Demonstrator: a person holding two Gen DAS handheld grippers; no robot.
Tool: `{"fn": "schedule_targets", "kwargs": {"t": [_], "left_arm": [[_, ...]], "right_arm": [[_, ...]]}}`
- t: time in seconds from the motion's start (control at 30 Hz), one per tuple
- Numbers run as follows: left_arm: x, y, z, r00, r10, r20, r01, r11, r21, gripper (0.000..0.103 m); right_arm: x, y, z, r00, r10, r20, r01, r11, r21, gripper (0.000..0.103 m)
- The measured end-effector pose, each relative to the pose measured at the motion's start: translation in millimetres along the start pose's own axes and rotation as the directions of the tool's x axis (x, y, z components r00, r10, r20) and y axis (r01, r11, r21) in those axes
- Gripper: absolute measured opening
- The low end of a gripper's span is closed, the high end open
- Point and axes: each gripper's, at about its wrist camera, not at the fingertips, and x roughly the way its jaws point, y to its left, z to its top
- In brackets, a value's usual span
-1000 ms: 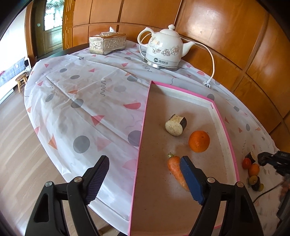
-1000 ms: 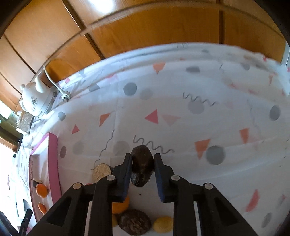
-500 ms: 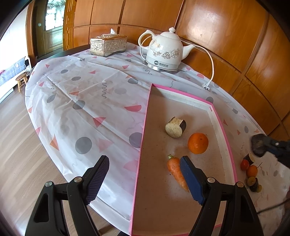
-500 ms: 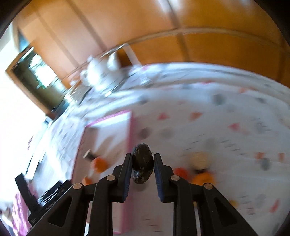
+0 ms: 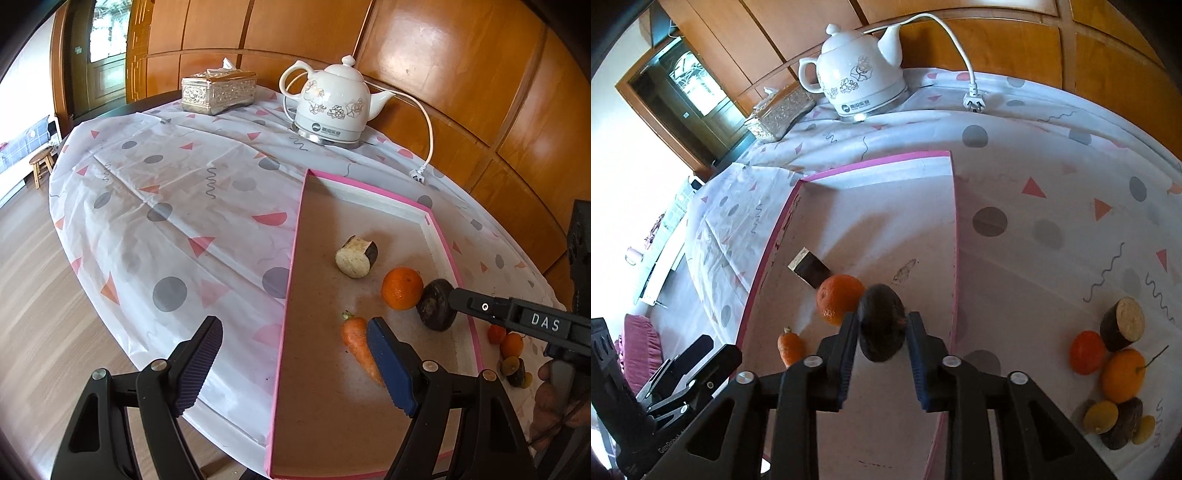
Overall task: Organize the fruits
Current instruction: 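Carry the dark fruit into the pink tray and release it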
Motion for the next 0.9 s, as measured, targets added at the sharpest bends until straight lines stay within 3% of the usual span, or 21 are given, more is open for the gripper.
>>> {"fn": "schedule_targets", "kwargs": {"t": [0.4,0.7,0.9], "left_arm": [[-6.3,-16.3,-1.9,1.000,-0.024,0.010,0.023,0.998,0.057,0.081],[-13.8,-37.3,-3.0,0.998,-0.050,0.024,0.047,0.990,0.130,0.081],[-15.5,-51.0,-3.9,0.998,-0.064,0.022,0.059,0.983,0.173,0.081]], "right_arm": [[-42.4,-8.4,-34.9,0.991,-0.122,0.063,0.126,0.990,-0.063,0.033],[-83.0,-48.7,-57.5,0.957,-0.269,0.109,0.274,0.961,-0.033,0.033],[-115.4,-92.0,-66.2,0.916,-0.384,0.120,0.382,0.923,0.033,0.033]]}}
